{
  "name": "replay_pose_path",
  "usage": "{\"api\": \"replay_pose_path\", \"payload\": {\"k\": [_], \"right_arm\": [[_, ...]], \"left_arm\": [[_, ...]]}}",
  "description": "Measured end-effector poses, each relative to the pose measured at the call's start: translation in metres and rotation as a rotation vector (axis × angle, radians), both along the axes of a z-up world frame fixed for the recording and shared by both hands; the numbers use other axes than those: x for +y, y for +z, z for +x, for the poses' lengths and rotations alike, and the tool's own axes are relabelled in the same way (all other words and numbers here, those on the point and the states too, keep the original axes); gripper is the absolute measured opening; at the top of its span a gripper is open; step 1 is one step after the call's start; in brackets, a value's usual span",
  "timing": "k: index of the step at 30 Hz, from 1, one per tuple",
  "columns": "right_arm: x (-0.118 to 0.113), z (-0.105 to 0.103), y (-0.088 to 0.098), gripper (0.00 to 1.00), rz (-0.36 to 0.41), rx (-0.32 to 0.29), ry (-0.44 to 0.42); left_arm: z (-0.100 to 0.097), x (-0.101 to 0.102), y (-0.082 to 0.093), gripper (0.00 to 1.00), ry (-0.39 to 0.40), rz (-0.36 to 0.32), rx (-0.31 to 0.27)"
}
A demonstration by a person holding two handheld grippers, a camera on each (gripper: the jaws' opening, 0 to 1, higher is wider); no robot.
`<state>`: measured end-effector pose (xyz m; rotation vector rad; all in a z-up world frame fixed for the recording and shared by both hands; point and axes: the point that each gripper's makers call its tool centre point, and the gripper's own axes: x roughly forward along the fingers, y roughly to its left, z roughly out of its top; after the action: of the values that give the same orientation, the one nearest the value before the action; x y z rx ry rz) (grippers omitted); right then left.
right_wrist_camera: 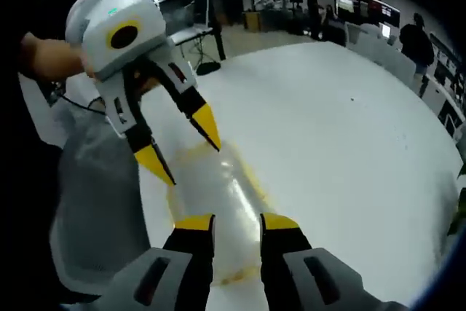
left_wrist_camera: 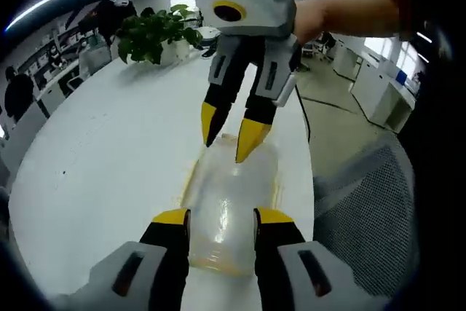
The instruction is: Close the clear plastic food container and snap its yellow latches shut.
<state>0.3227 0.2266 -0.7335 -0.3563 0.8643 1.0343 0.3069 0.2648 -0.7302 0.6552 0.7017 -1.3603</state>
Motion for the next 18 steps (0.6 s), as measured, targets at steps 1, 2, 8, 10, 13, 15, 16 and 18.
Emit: {"api": "replay_pose_path", "payload": {"k": [1, 2, 8, 10, 13, 15, 16, 18], "right_arm": [[0.003, 0.0, -0.002, 0.22, -0.006, 0.001, 0.013], [0.006, 0.001, -0.003, 0.22, -0.014, -0.002, 0.024], [0.016, 0.003, -0.011, 0.19, -0.027, 0.012, 0.049], [0.019, 0.002, -0.014, 0.2, -0.031, 0.015, 0.056], [0.021, 0.004, -0.016, 0.25, -0.028, 0.018, 0.053], [0.023, 0.007, -0.016, 0.26, -0.02, 0.012, 0.045], [0.023, 0.009, -0.016, 0.27, -0.019, 0.01, 0.041], [0.024, 0.011, -0.016, 0.29, -0.012, 0.01, 0.031]], "left_arm": [[0.001, -0.002, -0.003, 0.31, 0.013, 0.012, 0.012], [0.002, -0.003, -0.005, 0.3, 0.028, 0.021, 0.021], [-0.002, -0.013, -0.009, 0.19, -0.004, 0.036, 0.026], [-0.005, -0.013, -0.013, 0.15, 0.004, 0.046, 0.056], [-0.012, -0.014, -0.017, 0.3, 0.017, 0.051, 0.105], [-0.015, -0.013, -0.018, 0.37, 0.015, 0.057, 0.106], [-0.017, -0.013, -0.019, 0.37, 0.006, 0.061, 0.101], [-0.019, -0.013, -0.021, 0.38, -0.01, 0.069, 0.092]]}}
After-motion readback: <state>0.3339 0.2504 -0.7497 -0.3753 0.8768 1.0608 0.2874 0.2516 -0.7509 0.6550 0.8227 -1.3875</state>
